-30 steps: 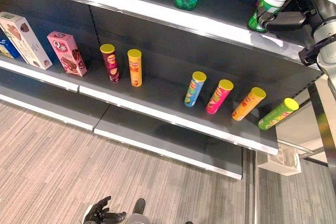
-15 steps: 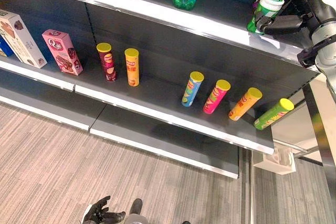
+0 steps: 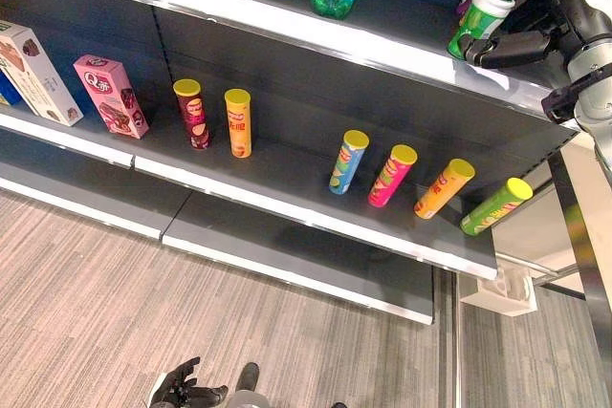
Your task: Put the goods on the table back onto the shelves and tidy them up.
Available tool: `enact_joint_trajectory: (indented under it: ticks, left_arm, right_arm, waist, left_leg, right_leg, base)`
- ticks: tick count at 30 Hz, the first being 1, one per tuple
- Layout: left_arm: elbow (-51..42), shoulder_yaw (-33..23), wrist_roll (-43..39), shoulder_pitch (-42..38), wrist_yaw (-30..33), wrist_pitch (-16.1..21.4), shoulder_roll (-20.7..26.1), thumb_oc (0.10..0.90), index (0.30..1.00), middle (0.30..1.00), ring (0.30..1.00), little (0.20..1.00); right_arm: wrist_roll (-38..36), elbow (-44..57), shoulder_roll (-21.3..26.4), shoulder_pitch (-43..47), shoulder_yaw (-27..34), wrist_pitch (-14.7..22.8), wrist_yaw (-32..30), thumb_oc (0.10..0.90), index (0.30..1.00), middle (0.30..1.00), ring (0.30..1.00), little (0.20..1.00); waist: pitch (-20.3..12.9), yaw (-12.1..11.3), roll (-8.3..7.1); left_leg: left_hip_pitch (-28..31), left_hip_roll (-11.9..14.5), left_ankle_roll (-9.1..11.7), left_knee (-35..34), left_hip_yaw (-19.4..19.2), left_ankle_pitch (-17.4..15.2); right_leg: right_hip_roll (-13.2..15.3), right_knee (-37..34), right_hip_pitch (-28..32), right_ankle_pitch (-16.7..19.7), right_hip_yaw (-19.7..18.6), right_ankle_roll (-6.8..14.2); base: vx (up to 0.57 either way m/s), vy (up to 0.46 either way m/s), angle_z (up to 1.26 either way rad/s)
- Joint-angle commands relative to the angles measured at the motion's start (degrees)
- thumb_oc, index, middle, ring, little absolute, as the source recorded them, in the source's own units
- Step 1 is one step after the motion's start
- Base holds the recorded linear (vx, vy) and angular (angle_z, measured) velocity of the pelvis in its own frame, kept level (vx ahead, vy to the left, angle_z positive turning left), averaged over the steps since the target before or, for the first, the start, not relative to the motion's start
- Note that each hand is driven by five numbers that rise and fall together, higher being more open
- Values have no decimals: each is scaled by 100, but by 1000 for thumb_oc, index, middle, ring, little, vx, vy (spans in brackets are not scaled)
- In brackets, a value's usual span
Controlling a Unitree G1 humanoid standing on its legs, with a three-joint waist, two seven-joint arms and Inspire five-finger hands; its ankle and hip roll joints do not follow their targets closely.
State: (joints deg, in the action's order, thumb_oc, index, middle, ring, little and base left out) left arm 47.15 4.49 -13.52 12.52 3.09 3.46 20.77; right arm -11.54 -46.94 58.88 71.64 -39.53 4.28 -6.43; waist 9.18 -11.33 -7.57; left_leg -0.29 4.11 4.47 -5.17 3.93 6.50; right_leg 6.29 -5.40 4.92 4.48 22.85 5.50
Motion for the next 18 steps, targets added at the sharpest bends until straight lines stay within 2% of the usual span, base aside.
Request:
enact_joint_trajectory:
  ticks: [1,9,11,12,13,14,16,18]
  left_arm:
    - [8,201,-102,-150,57,258,381,800,900,900,900,900]
    - [51,185,-60,-195,70,239,403,800,900,900,900,900]
    - [43,111,-41,-183,61,228,386,800,900,900,900,900]
    - [42,26,-31,-130,39,212,347,800,900,900,900,900]
    - [100,-88,19,-82,39,188,284,800,900,900,900,900]
    - [126,-150,26,-66,40,183,255,800,900,900,900,900]
    - [180,-321,125,22,-17,175,136,800,900,900,900,900]
    - [160,-303,174,34,-61,188,156,800,900,900,900,900]
  right_arm:
    - [40,-224,323,1084,-170,88,-330,800,900,900,900,900]
    - [45,-76,524,1118,-160,83,-385,800,900,900,900,900]
    - [-59,446,875,860,107,149,-454,800,900,900,900,900]
    - [-352,1001,1201,430,623,280,-565,800,900,900,900,900]
    - [-556,1731,1523,-404,1567,471,-760,800,900,900,900,900]
    - [-579,2009,1608,-733,1940,530,-823,800,900,900,900,900]
    - [-641,3170,1849,-2210,3572,810,-926,800,900,900,900,900]
    - [-760,3366,1936,-2890,4263,941,-942,800,900,900,900,900]
  waist:
    - [-279,-10,-225]
    - [-297,87,-262]
    - [-299,155,-277]
    - [-305,238,-273]
    - [-303,329,-264]
    - [-304,368,-248]
    - [-311,569,-167]
    - [-305,636,-183]
  left_leg:
    - [318,29,83,17,-430,-752]
    - [379,29,61,17,-501,-798]
    - [392,23,50,17,-548,-812]
    - [419,6,26,17,-595,-849]
    - [450,-13,-11,17,-687,-896]
    - [462,-25,-29,17,-731,-909]
    - [492,-79,-116,17,-896,-981]
    - [511,-122,-163,17,-978,-1016]
  right_leg:
    - [230,40,324,-409,-184,397]
    - [238,40,331,-389,-243,414]
    - [247,40,314,-361,-281,434]
    - [266,43,298,-335,-312,461]
    - [303,52,253,-281,-382,507]
    - [324,62,227,-256,-413,528]
    - [418,132,81,-153,-562,609]
    - [478,210,-7,-109,-646,657]
  base:
    - [0,0,0]
    - [-3,20,-6]
    - [-21,60,-13]
    - [-31,112,-14]
    - [-23,110,-20]
    - [-25,124,-51]
    - [-27,135,-66]
    - [-42,133,-43]
